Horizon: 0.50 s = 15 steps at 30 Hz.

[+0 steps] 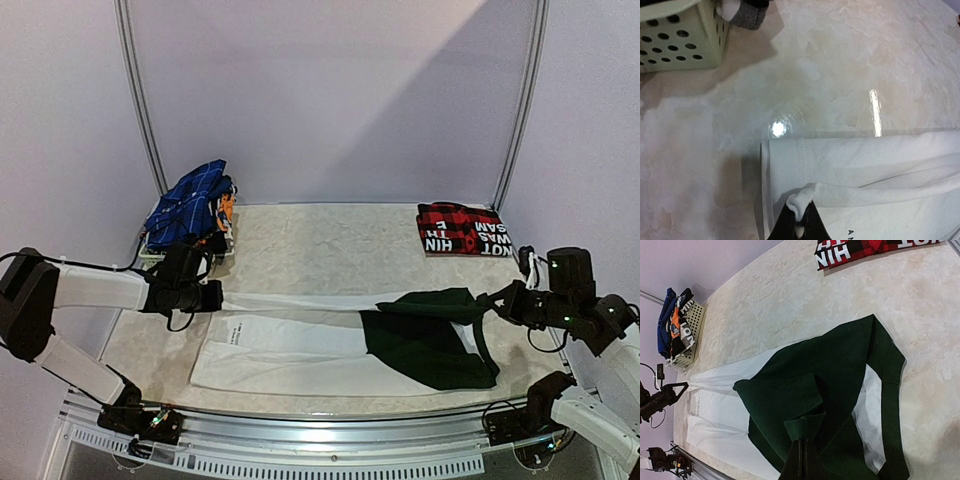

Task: Fold and stack the mixed laundry pile
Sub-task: Fold the 1/3-folded T-shirt at the center of the board.

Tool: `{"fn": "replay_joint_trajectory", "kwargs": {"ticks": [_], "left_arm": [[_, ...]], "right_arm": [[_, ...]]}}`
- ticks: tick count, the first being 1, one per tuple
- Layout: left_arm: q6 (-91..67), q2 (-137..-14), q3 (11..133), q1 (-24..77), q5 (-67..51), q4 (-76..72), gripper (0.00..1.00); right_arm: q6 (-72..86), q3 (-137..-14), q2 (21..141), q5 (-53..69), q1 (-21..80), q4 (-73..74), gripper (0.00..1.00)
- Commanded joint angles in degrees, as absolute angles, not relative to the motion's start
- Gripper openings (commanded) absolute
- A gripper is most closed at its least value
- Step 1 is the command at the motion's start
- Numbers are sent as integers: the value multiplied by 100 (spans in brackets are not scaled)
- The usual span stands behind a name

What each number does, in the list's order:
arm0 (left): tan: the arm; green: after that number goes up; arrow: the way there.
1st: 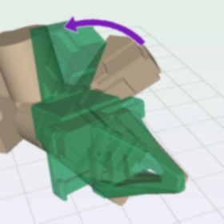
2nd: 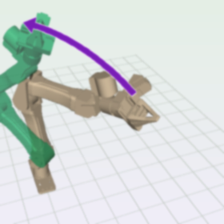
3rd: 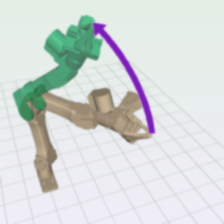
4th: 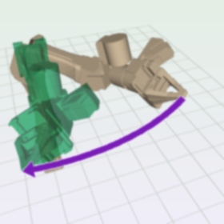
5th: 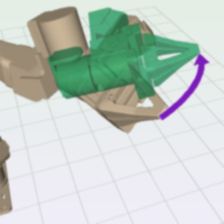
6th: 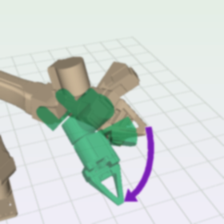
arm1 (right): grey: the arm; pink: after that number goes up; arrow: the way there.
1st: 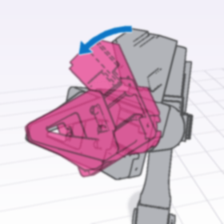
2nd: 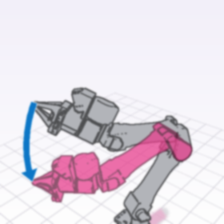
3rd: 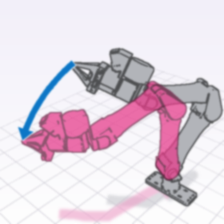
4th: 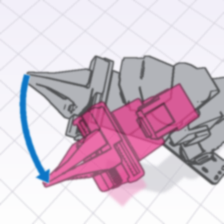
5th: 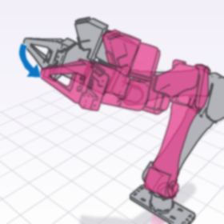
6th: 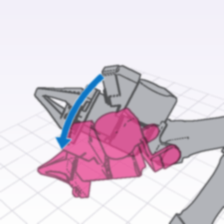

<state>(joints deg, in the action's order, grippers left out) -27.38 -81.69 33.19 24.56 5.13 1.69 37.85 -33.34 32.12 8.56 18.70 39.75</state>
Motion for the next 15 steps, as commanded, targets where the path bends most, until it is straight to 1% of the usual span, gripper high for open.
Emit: {"fn": "replay_joint_trajectory", "kwargs": {"ticks": [1,3,9,12,15], "left_arm": [[-2853,-8121,3094,2530,553,97,6],[-2887,-8113,3037,2538,553,98,10],[-3141,-7889,2761,2551,660,-160,34],[-3340,-7396,2498,2554,897,-189,41],[-3506,-6773,2281,2557,1225,-160,46]], "right_arm": [[3983,-3191,3095,953,1924,4116,0],[4055,-3103,3085,985,1961,4080,0],[4193,-2811,3021,919,1989,4145,0],[4274,-2660,2909,874,1993,4192,0],[4312,-2550,2856,862,1991,4229,0]]}}
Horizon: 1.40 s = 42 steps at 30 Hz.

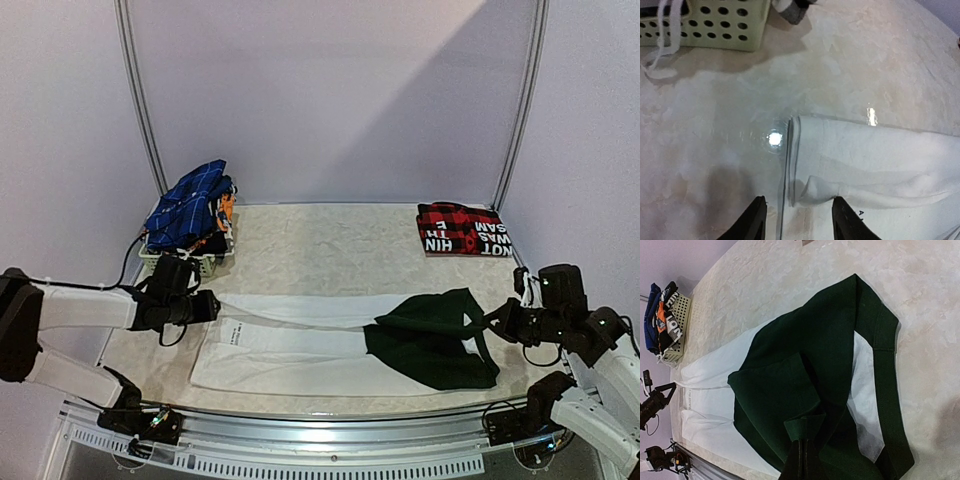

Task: Fold and stack the mixed laundry pile
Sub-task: Fold the 1/3-folded T-shirt at the center of the board.

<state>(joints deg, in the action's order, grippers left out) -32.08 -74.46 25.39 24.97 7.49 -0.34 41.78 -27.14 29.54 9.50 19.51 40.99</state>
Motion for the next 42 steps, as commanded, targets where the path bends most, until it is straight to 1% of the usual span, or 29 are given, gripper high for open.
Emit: {"fn": "replay_joint_trajectory", "kwargs": {"ticks": [1,6,9,13,16,20,21,22,24,25,28,30,33,36,39,42], "left_arm": [[-3539,-6545,2244,2558,1350,-118,47],[-3565,-5641,2182,2559,1800,280,49],[-3377,-5543,2297,2559,1673,310,48],[-3087,-6037,2603,2604,1127,130,44],[-2963,-6595,2856,2733,797,-63,42],[-2893,-7337,3142,2930,572,-269,40],[-2881,-7494,3200,2982,557,-294,40],[-2870,-7687,3259,3025,549,-294,40],[-2850,-7946,3376,3110,544,-271,39],[-2836,-8048,3433,3139,550,-258,39],[-2760,-8246,3584,3209,593,-189,39],[-2685,-8315,3689,3269,684,-111,39],[-2553,-8455,3931,3389,771,160,39],[-2365,-8737,4368,3566,778,442,39],[-2216,-9117,4774,3738,692,609,39],[-2134,-9516,5138,3882,655,773,39]], "right_arm": [[4321,-2534,2849,846,1995,4246,0],[4379,-2556,2644,650,1994,4302,0],[4365,-2574,2665,624,1995,4277,0],[4326,-2567,2761,657,1994,4114,0],[4299,-2537,2840,776,1993,3922,0],[4317,-2407,2999,885,1995,3669,4],[4343,-2349,3047,872,1993,3662,6],[4375,-2311,3075,813,1989,3678,11],[4500,-2250,3101,630,1990,3766,30],[4584,-2202,3075,576,1992,3799,35],[4838,-2083,2752,428,1995,3848,47],[4947,-2097,2490,304,1992,3928,50],[4962,-2225,2362,247,1995,3898,52],[4882,-2215,2593,763,1995,3293,47],[4852,-2183,3282,1269,2143,2543,42],[4858,-2325,4085,979,2749,2134,40]]}}
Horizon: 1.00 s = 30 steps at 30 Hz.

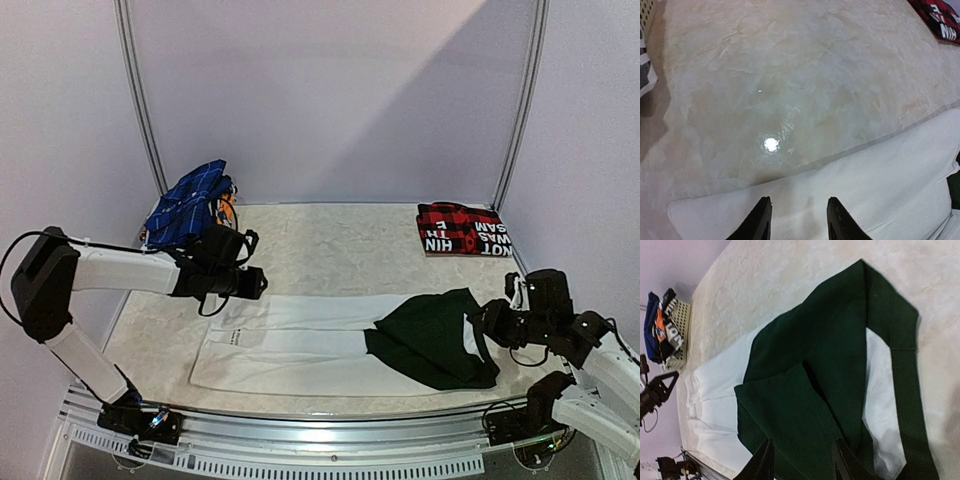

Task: Fold and stack the mixed laundry pile
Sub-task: Fold the 1/3-folded T-shirt at the center of the board, then rotate the rectangle-folded T-shirt at the center of the board.

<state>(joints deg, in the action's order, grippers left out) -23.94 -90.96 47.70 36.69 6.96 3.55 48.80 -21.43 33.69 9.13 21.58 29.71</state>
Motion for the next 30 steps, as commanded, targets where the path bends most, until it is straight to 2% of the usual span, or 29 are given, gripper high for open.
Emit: {"fn": "replay_joint_trajectory", "kwargs": {"ticks": [1,4,11,24,30], "left_arm": [[-2116,-9614,5237,3906,642,820,39],[-2099,-9858,5406,3946,570,859,39],[-2083,-10266,5566,3964,532,956,38],[-2151,-10412,5334,3948,953,1135,37],[-2298,-10268,5062,3913,1255,1343,37]], "right_arm": [[4852,-2396,4284,837,2995,2054,39],[4852,-2553,5051,523,3501,1837,39],[4969,-2487,6438,364,3870,1180,38],[4805,-2929,8318,35,3911,1093,38],[4528,-3724,9212,-242,3905,1323,39]]}}
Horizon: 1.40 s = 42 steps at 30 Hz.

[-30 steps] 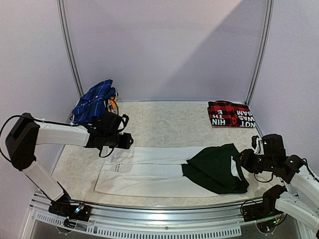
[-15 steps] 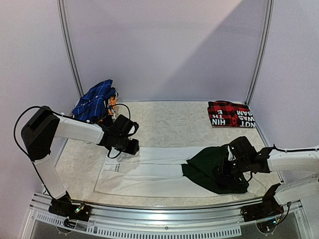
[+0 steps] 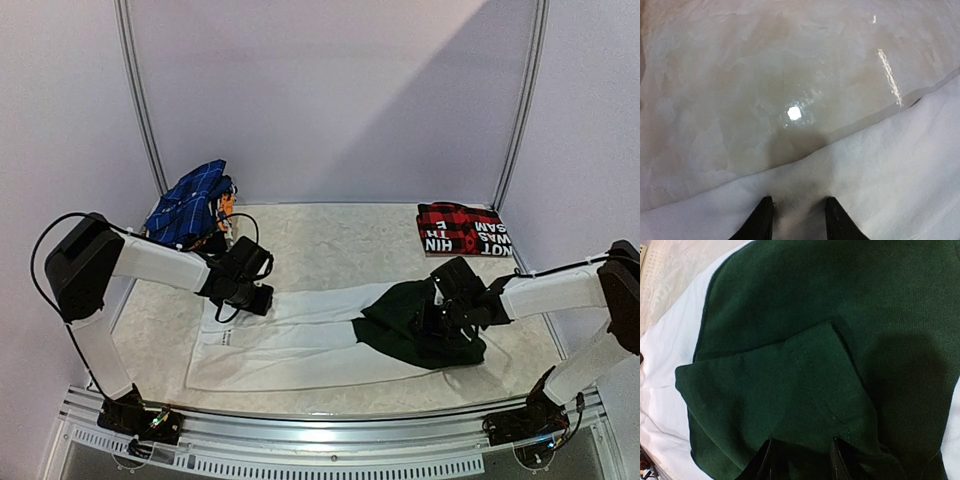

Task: Fold and stack the mixed laundry pile
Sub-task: Rotate the rectangle-folded T-shirt at the center of the board.

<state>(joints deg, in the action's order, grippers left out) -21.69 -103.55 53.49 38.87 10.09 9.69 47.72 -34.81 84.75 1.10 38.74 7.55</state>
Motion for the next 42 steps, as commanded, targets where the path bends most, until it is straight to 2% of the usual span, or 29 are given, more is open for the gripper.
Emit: {"fn": "replay_joint_trajectory", "kwargs": {"ticks": [1,14,27,35,42], "left_arm": [[-2334,-10231,5016,3899,1295,1390,37],[-2801,-9407,4189,3891,1413,1924,37],[-3485,-8836,3637,4078,750,2009,37],[-4012,-9160,3590,4383,178,1334,37],[-4480,-9956,4003,4989,-237,715,35]], "right_arm": [[4474,-3911,9350,-262,3897,1396,39],[3398,-6433,11653,678,3644,1998,38],[2595,-9638,13526,1846,2885,3249,37],[2392,-11424,14580,2250,2546,4099,37],[2323,-12717,15261,2698,2300,4531,36]]}}
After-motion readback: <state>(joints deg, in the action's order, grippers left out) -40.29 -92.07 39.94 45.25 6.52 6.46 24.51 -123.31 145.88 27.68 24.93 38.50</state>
